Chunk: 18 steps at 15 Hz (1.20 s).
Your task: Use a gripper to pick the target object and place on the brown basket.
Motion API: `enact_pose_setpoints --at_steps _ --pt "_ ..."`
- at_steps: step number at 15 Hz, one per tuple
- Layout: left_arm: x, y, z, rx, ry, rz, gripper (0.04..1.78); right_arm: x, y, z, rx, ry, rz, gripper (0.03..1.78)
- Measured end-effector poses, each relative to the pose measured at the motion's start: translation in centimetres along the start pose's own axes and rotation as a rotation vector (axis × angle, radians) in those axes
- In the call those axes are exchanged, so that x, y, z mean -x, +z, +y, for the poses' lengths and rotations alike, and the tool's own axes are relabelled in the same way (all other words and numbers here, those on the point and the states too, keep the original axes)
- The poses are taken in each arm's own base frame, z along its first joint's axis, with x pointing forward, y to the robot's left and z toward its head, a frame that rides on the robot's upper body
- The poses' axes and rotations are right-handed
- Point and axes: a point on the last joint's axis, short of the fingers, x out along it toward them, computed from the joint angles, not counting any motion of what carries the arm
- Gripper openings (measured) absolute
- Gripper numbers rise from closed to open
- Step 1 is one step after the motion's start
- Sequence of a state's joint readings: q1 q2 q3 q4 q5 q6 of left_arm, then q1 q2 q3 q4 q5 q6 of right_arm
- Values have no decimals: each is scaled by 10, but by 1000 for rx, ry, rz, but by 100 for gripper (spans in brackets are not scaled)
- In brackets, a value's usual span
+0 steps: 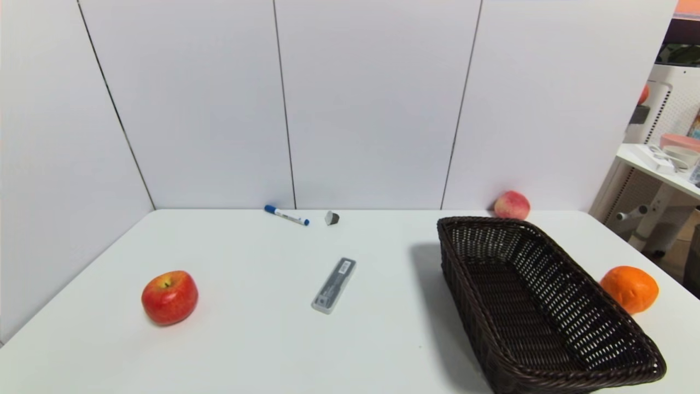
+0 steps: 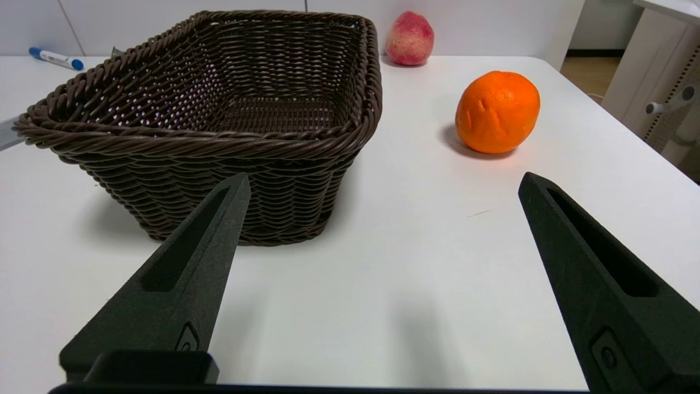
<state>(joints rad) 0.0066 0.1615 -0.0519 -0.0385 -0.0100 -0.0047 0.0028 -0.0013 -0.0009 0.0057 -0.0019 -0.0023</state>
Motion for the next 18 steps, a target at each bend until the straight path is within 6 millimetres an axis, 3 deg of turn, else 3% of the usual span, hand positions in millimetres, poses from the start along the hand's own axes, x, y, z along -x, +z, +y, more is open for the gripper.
enact_pose_setpoints --at_steps 4,7,9,11,14,18 --pt "-39 76 -2 -48 -97 75 169 0 0 0 0 0 0 169" --pt "-98 131 -14 -105 -225 138 169 0 0 0 0 1 0 169" --pt "-143 154 -31 -135 -317 177 169 0 0 0 0 1 0 169" --pt "-188 162 -55 -161 -402 229 169 0 0 0 0 1 0 169" --pt "-236 154 -89 -170 -478 326 169 0 0 0 0 0 0 169" --pt "-274 135 -118 -167 -471 532 169 0 0 0 0 1 0 169"
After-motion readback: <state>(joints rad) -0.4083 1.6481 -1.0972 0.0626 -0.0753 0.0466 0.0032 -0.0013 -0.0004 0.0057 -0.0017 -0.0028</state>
